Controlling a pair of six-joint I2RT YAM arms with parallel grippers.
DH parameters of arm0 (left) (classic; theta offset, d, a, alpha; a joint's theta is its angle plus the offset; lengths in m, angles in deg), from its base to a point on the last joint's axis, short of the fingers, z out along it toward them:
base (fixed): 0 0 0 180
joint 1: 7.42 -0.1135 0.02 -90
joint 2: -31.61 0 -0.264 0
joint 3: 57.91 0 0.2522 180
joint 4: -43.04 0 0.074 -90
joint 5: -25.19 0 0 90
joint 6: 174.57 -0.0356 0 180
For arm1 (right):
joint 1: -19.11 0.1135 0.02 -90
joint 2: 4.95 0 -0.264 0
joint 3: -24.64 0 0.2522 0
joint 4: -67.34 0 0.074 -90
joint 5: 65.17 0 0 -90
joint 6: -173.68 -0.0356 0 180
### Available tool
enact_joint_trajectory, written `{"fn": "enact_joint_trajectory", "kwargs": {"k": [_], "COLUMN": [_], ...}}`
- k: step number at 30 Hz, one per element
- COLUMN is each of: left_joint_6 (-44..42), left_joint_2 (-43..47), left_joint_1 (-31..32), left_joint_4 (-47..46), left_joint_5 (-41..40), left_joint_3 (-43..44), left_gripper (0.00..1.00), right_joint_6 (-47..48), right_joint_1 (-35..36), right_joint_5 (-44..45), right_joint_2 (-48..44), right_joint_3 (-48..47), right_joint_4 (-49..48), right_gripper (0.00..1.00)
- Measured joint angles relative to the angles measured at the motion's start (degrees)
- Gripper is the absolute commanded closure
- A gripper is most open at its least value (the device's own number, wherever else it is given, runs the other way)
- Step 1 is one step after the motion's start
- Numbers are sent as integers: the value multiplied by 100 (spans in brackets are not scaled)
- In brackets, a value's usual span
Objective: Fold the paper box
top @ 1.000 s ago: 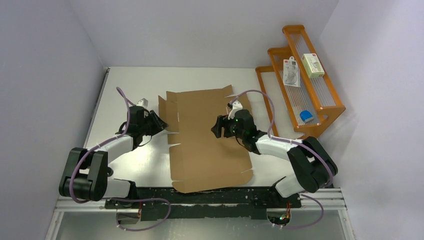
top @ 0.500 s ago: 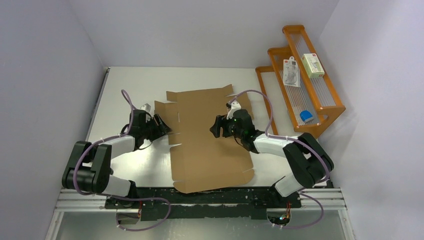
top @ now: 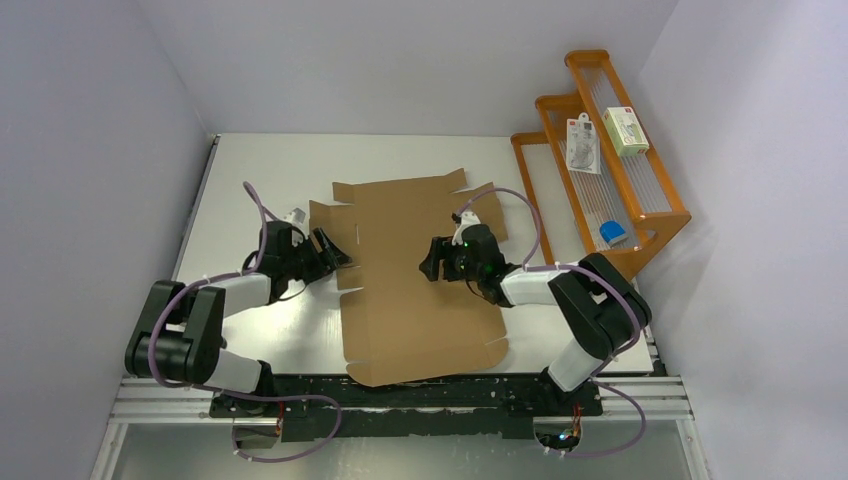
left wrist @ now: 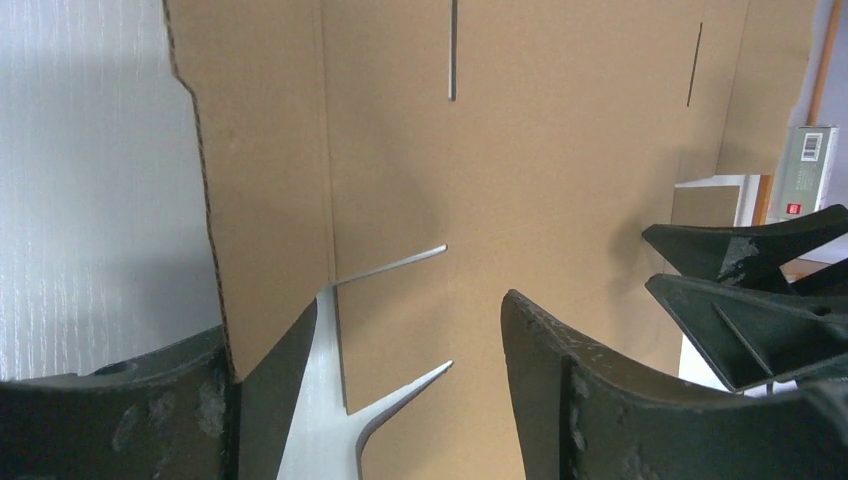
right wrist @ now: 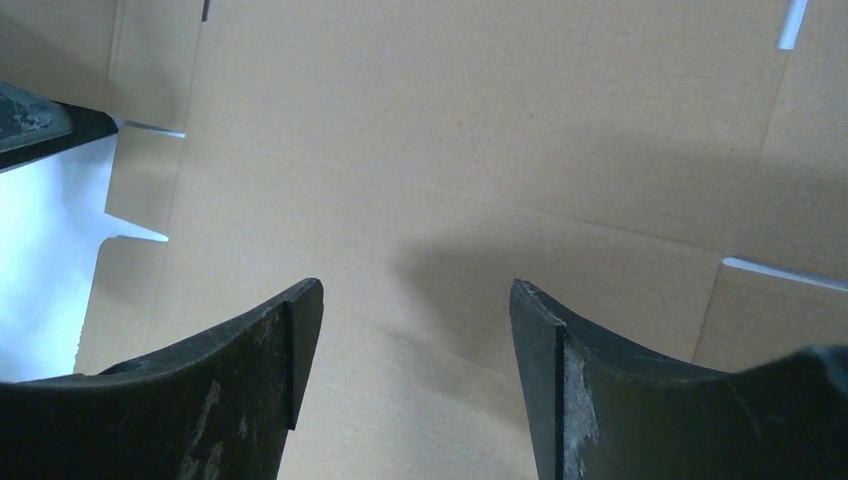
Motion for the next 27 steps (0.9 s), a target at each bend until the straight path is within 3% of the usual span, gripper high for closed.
{"fn": "enact_joint_trajectory", "kwargs": {"k": [18, 27], "left_joint_6": [378, 695], "left_joint_2": [284, 1255], "left_joint_1": [118, 199], "left_joint_4": [-321, 192], "left_joint_5": [103, 111], "left_joint_3": [-385, -503], "left_gripper": [25, 25], "right_joint_6": [-437, -507], "right_joint_1": [192, 315], "right_joint_5": [197, 391], "right_joint_2": [348, 387], "right_joint_3": [74, 79], "right_joint_4": [-791, -857], "right_gripper": [29, 30]}}
